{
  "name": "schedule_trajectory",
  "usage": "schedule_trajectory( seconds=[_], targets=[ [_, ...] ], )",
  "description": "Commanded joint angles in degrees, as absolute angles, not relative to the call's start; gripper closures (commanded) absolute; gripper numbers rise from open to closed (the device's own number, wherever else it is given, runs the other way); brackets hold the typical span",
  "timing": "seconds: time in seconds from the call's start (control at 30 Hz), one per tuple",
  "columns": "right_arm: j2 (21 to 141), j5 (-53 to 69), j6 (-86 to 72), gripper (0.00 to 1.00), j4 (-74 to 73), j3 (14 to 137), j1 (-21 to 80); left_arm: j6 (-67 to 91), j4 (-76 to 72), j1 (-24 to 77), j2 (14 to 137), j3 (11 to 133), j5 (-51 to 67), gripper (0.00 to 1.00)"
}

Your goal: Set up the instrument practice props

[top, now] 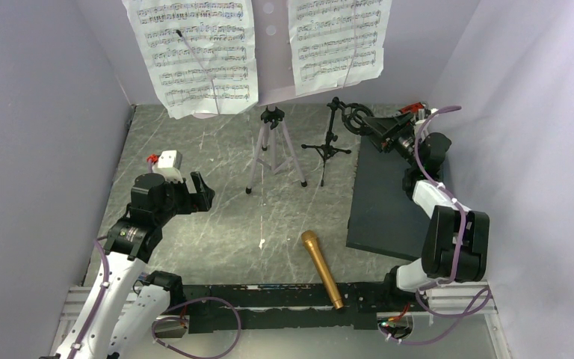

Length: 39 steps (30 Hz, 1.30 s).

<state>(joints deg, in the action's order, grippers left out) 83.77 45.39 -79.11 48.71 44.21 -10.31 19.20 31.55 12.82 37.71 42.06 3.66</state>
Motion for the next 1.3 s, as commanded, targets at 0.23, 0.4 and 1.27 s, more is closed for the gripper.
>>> schedule_trajectory(
  seconds=[0.23, 0.4, 1.27],
  targets=[
    [75.15, 43.73, -70.26, 0.64, 38.80, 48.66, -10.33, 19.21, 30.50, 12.66, 37.18, 42.45, 4.26, 0.07],
    [68.86, 42.45, -66.48, 0.79, 31.49, 49.53, -10.46, 19.40, 30.60, 12.66, 36.92, 42.41, 4.48, 0.07],
    [46.61, 45.87, -67.26, 1.00, 12.82, 51.75, -6.31, 19.34, 30.15, 12.66, 36.13, 42.36, 5.10, 0.07]
  ],
)
